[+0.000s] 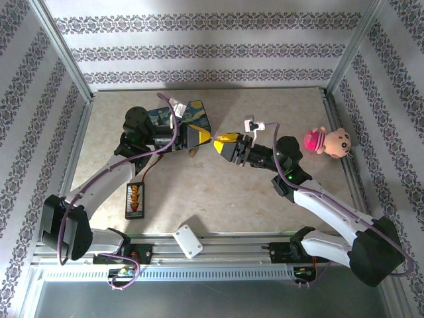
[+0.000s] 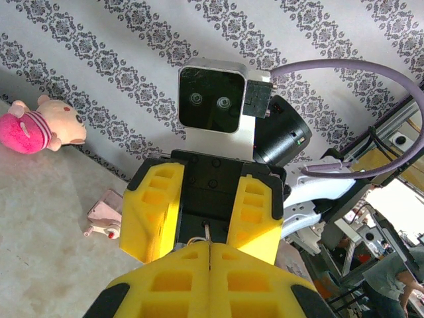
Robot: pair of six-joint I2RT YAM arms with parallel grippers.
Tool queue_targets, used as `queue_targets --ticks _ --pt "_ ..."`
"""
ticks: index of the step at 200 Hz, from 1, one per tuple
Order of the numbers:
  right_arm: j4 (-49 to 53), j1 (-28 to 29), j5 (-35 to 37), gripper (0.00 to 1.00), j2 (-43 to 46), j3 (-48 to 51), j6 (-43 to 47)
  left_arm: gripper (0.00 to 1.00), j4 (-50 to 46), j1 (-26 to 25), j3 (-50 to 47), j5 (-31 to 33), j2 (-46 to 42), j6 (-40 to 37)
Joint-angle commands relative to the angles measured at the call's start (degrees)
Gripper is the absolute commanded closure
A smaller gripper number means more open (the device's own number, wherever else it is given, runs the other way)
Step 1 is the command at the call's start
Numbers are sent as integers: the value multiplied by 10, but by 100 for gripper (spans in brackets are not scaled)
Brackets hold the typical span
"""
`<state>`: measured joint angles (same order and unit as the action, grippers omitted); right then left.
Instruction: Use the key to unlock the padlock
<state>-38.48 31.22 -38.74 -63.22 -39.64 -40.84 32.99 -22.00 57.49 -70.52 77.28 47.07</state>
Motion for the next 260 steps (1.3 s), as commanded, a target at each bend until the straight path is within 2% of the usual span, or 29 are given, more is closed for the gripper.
queue_targets --ticks 1,82,108,118,127,133,180,196,210,242,260 --pt "-27 -7 -9 64 16 -8 -4 100 40 3 1 -14 -18 11" --pt "-29 -6 -14 73 16 -8 -8 100 42 2 -2 -14 -21 13" --pt "-32 -5 -17 79 17 -8 -8 100 40 3 -4 -15 -24 13" --pt "-31 -6 -19 76 19 -9 -8 100 40 3 -4 -18 -25 13" --pt "-27 -7 -17 64 20 -9 -7 100 40 3 -4 -19 -26 13" --pt "-25 -9 -16 60 22 -9 -7 100 40 3 -4 -19 -27 13" --pt "-24 -14 -62 58 18 -25 -9 100 2 3 4 -52 -33 -3" --pt "-23 -14 -103 55 14 -38 -11 100 -56 2 16 -63 -40 -47" --pt "-23 -16 -122 52 13 -40 -9 100 -157 3 40 -65 -47 -118" --pt "-20 -21 -143 52 17 -40 -1 100 -478 2 135 -24 -50 -329" --pt "-21 -21 -149 52 14 -39 1 100 -540 1 164 -14 -47 -364"
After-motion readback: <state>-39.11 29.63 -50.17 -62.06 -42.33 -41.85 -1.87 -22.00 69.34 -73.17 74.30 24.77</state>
